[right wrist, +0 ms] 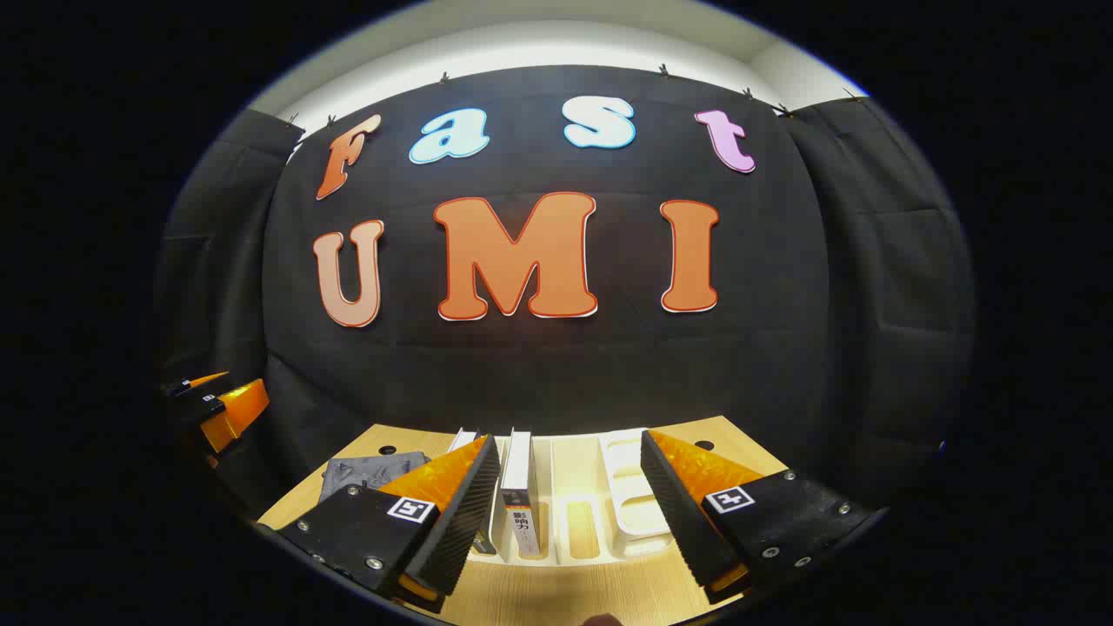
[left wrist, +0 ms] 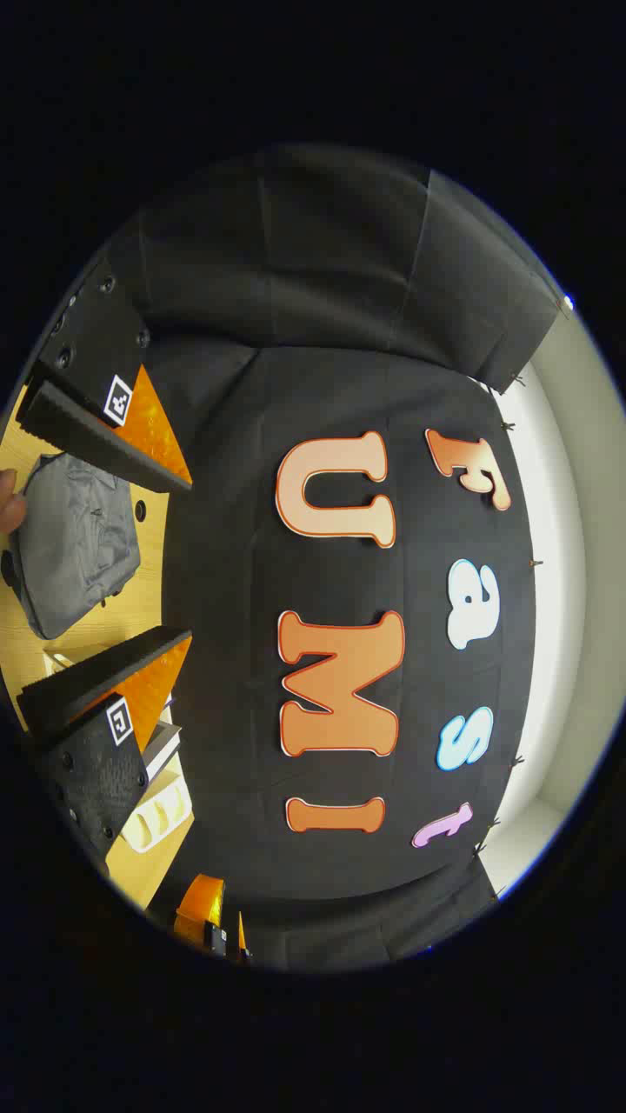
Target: Open the schoolbag, grab two books from the bookshelf and put them into the schoolbag.
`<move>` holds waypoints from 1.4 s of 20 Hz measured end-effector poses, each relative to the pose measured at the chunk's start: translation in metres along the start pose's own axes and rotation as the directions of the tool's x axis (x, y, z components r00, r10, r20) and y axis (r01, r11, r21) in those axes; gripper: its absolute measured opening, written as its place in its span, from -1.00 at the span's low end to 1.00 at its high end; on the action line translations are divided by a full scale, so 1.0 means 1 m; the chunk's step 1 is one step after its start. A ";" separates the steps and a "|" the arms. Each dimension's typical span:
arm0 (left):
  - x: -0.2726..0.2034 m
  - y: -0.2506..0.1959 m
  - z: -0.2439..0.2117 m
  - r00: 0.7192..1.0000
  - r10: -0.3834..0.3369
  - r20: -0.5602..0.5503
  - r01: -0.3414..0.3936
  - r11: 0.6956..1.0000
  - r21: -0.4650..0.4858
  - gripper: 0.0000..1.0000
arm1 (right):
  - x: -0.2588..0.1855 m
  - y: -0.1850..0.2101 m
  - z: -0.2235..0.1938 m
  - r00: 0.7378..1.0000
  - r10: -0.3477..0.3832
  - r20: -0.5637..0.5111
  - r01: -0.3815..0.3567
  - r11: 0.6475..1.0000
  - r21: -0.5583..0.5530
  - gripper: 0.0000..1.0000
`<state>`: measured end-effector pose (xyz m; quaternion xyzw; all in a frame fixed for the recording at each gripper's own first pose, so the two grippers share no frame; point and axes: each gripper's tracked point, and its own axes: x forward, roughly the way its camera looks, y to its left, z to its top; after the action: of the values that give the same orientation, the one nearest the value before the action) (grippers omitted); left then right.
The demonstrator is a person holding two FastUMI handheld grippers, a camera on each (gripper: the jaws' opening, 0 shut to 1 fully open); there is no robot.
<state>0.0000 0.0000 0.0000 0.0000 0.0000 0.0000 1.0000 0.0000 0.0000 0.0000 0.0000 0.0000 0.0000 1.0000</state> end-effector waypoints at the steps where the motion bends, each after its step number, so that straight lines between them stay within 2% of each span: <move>1: 0.000 0.003 -0.004 1.000 0.006 -0.013 -0.006 1.000 -0.004 0.94 | 0.000 0.001 0.000 1.000 0.004 -0.002 -0.004 1.000 -0.001 0.94; 4: -0.003 0.009 -0.009 1.000 0.018 -0.024 -0.019 1.000 -0.019 0.94 | 0.001 0.006 0.000 1.000 0.014 -0.006 -0.014 1.000 0.003 0.94; 11: -0.004 0.009 -0.008 1.000 0.017 -0.013 -0.017 1.000 0.013 0.94 | 0.003 0.012 -0.001 0.999 0.032 -0.002 -0.032 0.999 -0.021 0.94; 12: -0.004 0.009 -0.010 1.000 0.017 -0.016 -0.017 1.000 0.016 0.94 | 0.004 0.013 -0.001 0.999 0.033 -0.004 -0.033 0.999 -0.020 1.00; 13: -0.003 0.009 -0.011 1.000 0.015 -0.018 -0.015 1.000 0.018 0.94 | 0.005 0.012 -0.002 0.999 0.032 -0.005 -0.032 0.999 -0.019 0.94; 19: 0.000 0.011 -0.016 0.999 0.023 -0.022 -0.021 0.998 0.061 0.94 | 0.007 0.006 -0.011 0.999 0.020 -0.026 -0.021 1.000 -0.018 0.94; 24: 0.006 0.015 -0.031 0.999 0.026 -0.044 -0.019 0.988 0.153 0.94 | 0.008 0.002 -0.025 0.998 0.011 -0.058 -0.012 1.000 -0.019 0.94; 28: 0.009 0.029 -0.059 0.995 0.038 -0.088 -0.009 0.951 0.308 0.94 | 0.010 -0.001 -0.037 0.996 0.002 -0.089 -0.005 0.999 -0.032 0.94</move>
<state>0.0095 0.0286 -0.0587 0.1553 0.0462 0.0118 0.9867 0.0102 -0.0014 -0.0367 -0.0160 0.0443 0.0018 0.9989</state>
